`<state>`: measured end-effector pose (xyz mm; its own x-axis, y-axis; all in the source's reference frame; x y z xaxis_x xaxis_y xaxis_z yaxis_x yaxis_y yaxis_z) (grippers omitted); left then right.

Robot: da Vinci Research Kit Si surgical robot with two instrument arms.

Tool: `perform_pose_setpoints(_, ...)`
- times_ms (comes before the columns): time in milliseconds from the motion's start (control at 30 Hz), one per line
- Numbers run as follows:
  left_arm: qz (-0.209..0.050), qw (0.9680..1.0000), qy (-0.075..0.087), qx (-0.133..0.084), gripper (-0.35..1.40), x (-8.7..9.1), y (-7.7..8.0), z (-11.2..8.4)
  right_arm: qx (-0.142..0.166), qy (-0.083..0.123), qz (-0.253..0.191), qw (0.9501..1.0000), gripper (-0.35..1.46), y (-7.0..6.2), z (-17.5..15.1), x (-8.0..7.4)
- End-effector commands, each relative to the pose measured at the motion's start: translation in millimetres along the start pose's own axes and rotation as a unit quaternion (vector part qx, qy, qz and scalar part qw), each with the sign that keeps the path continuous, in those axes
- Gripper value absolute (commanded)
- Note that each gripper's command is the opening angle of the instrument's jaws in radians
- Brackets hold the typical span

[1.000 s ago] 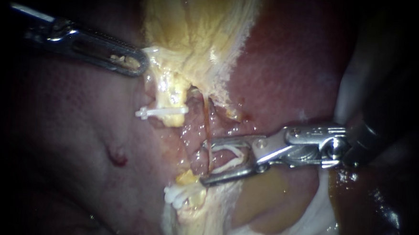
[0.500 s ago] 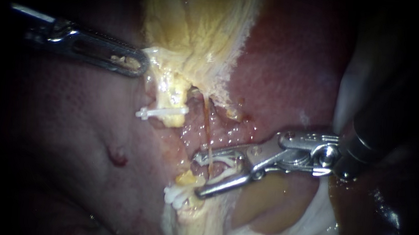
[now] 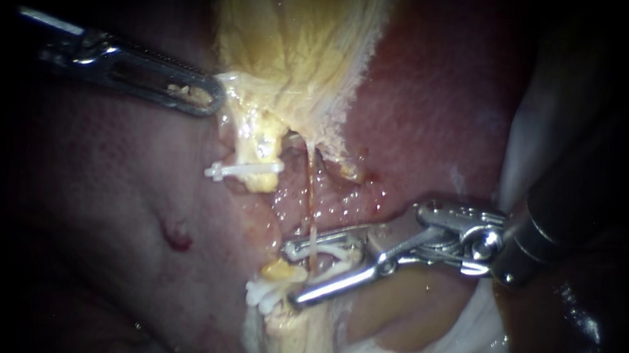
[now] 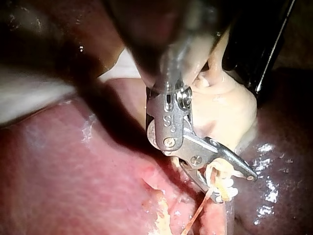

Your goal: Clipping first clip right tube

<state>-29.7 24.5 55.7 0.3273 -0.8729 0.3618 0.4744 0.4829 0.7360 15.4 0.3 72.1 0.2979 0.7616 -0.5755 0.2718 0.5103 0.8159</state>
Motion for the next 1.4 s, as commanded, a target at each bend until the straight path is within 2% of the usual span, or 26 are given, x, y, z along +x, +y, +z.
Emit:
perform_pose_setpoints(33,0.0,1.0,0.0,0.0,-0.35,0.0,0.0,0.0,0.001,0.002,0.0,1.0,0.48,0.0,0.1,0.0)
perform_pose_setpoints(367,0.0,1.0,0.0,0.0,-0.35,0.0,0.0,0.1,0.012,0.021,0.008,0.9997,0.48,-0.8,1.5,0.5)
perform_pose_setpoints(633,0.0,1.0,0.0,0.0,-0.35,-0.1,0.0,0.1,0.015,0.027,0.007,0.9995,0.48,-0.8,2.7,0.9)
perform_pose_setpoints(1033,0.0,1.0,0.0,0.0,-0.35,-0.1,0.0,0.2,0.013,0.025,0.005,0.9996,0.49,-0.3,4.0,0.4)
perform_pose_setpoints(1400,0.0,1.0,0.0,0.0,-0.35,-0.1,0.0,0.1,0.032,0.017,0.014,0.9992,0.48,-1.6,3.6,0.1)
